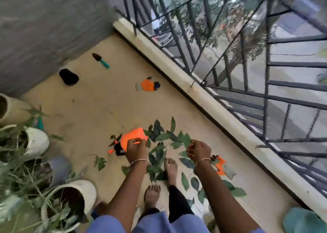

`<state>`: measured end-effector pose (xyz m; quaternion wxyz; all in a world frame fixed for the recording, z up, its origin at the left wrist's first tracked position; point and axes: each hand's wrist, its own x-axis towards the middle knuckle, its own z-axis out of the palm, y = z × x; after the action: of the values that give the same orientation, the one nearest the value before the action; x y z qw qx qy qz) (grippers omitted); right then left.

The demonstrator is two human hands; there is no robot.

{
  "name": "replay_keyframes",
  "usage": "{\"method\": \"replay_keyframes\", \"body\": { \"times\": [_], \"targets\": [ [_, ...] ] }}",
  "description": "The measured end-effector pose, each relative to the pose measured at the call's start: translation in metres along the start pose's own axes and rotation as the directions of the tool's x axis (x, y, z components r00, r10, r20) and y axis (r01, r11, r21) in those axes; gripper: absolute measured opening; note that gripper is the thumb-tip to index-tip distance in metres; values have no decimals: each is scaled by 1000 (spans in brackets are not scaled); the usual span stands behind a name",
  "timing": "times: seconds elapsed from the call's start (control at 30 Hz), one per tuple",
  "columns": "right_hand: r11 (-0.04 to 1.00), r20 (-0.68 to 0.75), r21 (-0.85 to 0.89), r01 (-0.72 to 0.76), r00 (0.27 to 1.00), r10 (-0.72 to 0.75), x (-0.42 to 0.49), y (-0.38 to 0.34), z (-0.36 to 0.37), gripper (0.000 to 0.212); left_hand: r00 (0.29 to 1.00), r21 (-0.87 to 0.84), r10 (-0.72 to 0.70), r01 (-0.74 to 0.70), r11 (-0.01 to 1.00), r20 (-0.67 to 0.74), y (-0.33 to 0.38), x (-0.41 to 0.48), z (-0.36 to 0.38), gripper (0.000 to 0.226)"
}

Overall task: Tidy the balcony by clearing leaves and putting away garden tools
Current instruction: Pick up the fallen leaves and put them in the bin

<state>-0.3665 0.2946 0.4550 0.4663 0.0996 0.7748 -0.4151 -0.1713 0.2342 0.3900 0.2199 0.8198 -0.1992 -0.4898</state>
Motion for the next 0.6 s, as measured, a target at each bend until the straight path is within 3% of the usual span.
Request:
{"method": "replay_keyframes", "body": {
  "times": [0.07, 0.13, 0.2, 0.23, 0.43, 0.6],
  "targets": [
    [998, 28, -68, 14, 1000, -13, 40, 7, 18, 19, 1000, 6, -23, 23, 1000, -8, -14, 49, 32, 13],
    [989, 49, -141, 30, 999, -24, 79, 17, 33, 18, 998, 5, -40, 40, 999, 39, -12, 71, 53, 22],
    [975, 66, -219, 49, 997, -36, 123, 35, 48, 19, 999, 75, -32, 32, 997, -5, -33, 95, 74, 29],
    [965, 73, -258, 56, 997, -39, 145, 45, 54, 20, 1000, 178, 17, -18, 984, 7, -38, 90, 79, 37],
    [902, 56, -419, 103, 995, -88, 273, 111, 90, 18, 988, 355, 14, -68, 932, 153, -111, 166, 147, 107],
    [802, 105, -550, 234, 972, -212, 365, 162, 111, 12, 966, 517, 36, -168, 839, 257, -166, 245, 202, 123]
  ]
}}
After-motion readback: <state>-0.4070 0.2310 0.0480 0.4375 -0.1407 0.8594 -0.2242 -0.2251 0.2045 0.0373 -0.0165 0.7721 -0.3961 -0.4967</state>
